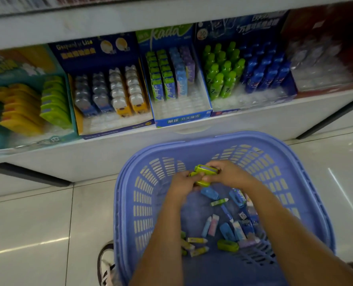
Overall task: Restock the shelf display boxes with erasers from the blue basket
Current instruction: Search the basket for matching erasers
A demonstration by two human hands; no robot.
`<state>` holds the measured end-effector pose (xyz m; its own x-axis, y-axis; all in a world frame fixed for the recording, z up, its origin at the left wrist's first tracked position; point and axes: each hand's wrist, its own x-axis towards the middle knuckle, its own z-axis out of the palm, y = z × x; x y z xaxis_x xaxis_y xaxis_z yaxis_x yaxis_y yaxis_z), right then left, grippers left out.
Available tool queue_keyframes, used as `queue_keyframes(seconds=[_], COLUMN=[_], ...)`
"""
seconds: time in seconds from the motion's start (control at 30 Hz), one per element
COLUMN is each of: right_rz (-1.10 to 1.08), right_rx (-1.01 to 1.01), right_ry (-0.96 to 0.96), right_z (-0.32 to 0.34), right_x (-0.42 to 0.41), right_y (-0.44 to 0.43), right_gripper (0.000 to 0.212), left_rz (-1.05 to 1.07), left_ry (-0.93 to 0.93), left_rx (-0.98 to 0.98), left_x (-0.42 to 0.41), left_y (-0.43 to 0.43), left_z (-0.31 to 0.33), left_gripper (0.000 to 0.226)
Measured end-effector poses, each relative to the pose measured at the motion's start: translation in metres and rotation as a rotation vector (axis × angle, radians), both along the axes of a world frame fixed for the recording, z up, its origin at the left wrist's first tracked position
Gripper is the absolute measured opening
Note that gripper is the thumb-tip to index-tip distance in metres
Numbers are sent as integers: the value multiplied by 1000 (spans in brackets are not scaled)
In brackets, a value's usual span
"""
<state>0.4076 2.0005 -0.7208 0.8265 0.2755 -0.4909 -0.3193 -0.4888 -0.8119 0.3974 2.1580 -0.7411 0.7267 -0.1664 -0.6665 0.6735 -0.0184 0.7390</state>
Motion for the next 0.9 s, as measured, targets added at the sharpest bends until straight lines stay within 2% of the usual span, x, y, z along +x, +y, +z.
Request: queue_keyframes(seconds=[0.1, 0.17, 0.23, 0.33, 0.43, 0.57, 0.7, 0.9], right_rz=[-159, -193, -208, -239, -273, -378, -391, -218], right_rx=[241, 255, 198, 143, 134, -127, -145, -141], right_ry=[134, 132, 31, -174, -411, -724, -784, -795], right_z=[29, 50, 75, 113, 150, 184, 211, 230], right_x=[-6, -6, -5, -1, 9, 39, 62, 74], right_y=[-14, -23, -31, -42, -49, -53, -55, -25], right_gripper=[25, 19, 10, 12, 20, 28, 27, 33], left_rz=[-41, -100, -155, -197, -115, 17, 47, 95], left_ry=[20, -3, -22, -54, -137, -259, -335, -374], left_rx=[-154, -165, -147, -125, -166, -244, -252, -308], left_x=[4, 4, 3, 5, 10, 14, 15, 15], left_y=[4, 5, 6, 6, 3, 0, -2, -1], left_z=[31, 54, 75, 106, 134, 158, 168, 174], left_gripper=[9, 5, 4, 5, 13, 33, 37, 20])
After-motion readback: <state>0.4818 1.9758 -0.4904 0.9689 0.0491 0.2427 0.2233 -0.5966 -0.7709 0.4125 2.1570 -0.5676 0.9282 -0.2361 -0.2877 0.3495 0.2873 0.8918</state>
